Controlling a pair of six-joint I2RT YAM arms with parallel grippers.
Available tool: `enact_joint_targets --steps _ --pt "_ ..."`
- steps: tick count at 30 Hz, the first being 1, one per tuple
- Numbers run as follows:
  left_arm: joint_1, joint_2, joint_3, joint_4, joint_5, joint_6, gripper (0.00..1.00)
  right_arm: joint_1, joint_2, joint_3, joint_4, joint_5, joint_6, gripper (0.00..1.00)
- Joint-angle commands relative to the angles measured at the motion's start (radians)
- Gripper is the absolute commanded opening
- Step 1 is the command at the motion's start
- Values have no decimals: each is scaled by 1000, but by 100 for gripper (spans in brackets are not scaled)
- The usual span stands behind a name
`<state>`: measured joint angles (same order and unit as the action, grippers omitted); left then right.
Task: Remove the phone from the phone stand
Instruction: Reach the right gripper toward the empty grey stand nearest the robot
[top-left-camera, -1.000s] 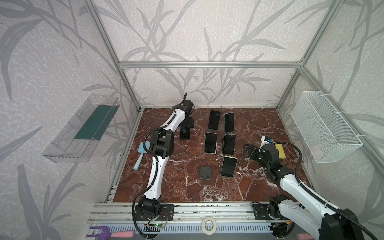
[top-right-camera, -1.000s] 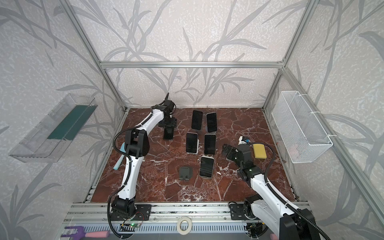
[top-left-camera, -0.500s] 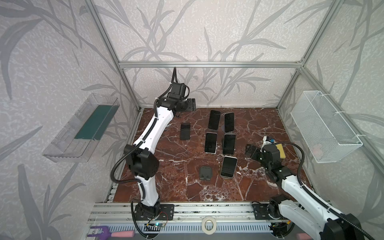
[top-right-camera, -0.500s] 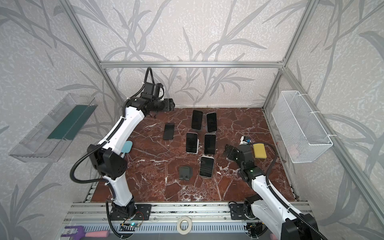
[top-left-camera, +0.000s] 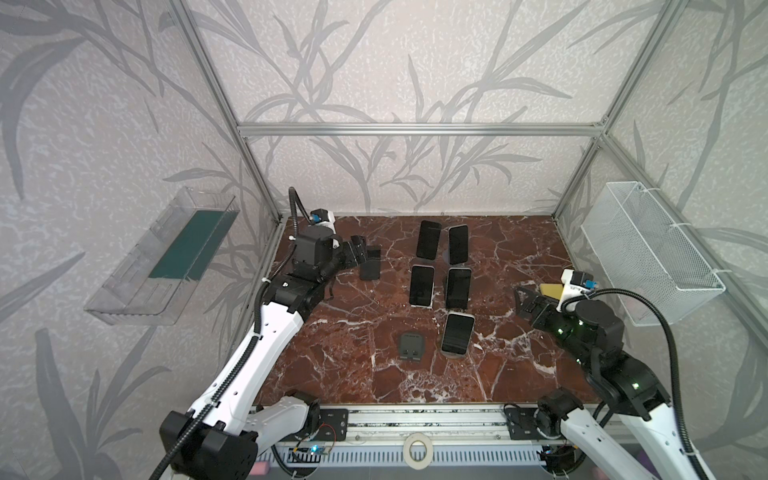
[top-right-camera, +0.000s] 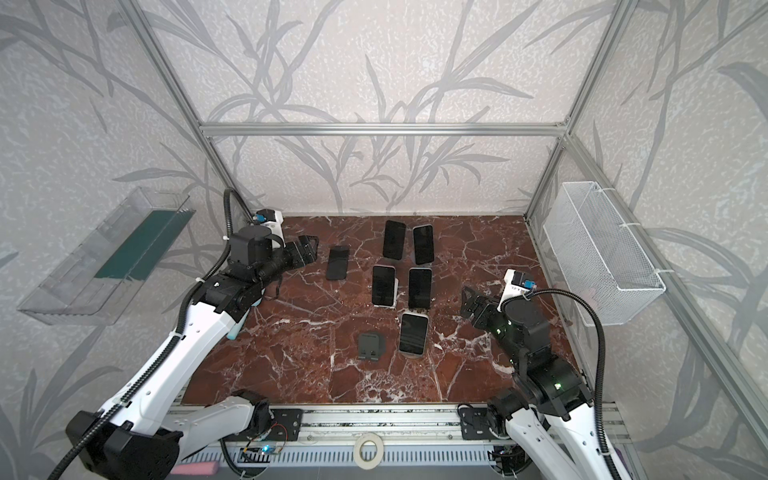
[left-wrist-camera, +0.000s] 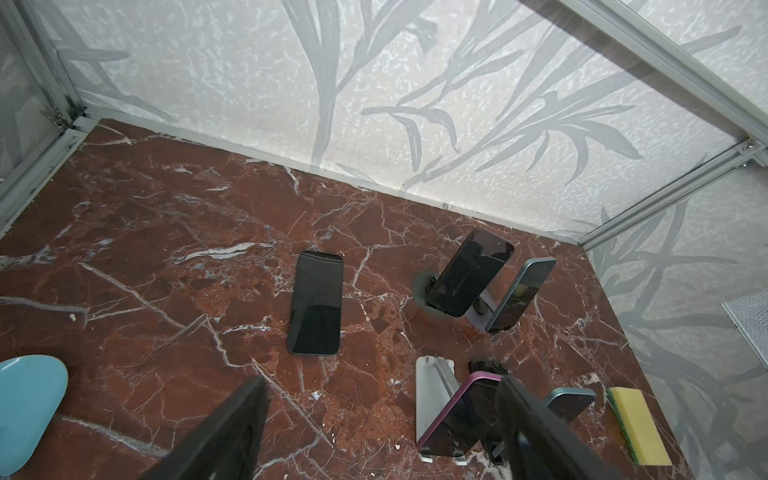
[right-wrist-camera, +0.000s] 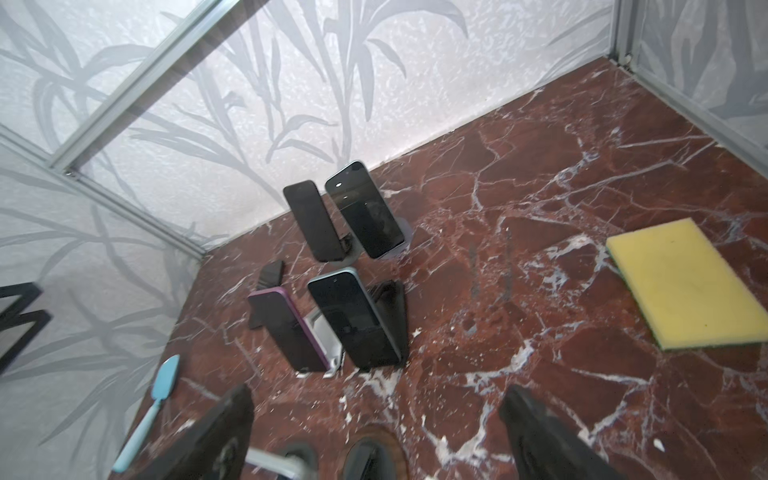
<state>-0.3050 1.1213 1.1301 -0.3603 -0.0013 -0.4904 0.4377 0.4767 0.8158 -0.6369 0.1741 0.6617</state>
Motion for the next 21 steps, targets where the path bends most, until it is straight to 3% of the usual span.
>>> enact_joint_targets --steps 1,7,10,15,21 --pt "6 -19 2 68 -5 -42 87 56 -38 40 -211 12 102 90" --pt "7 -40 -27 90 15 -71 87 102 2 95 -214 -88 133 87" --pt "6 -40 -26 88 18 -71 87 160 72 133 -190 -59 106 87" --pt "6 -40 -27 87 11 -65 87 369 229 255 -143 142 36 87" --pt "6 -23 -29 87 13 -68 87 731 448 402 -111 473 -17 88"
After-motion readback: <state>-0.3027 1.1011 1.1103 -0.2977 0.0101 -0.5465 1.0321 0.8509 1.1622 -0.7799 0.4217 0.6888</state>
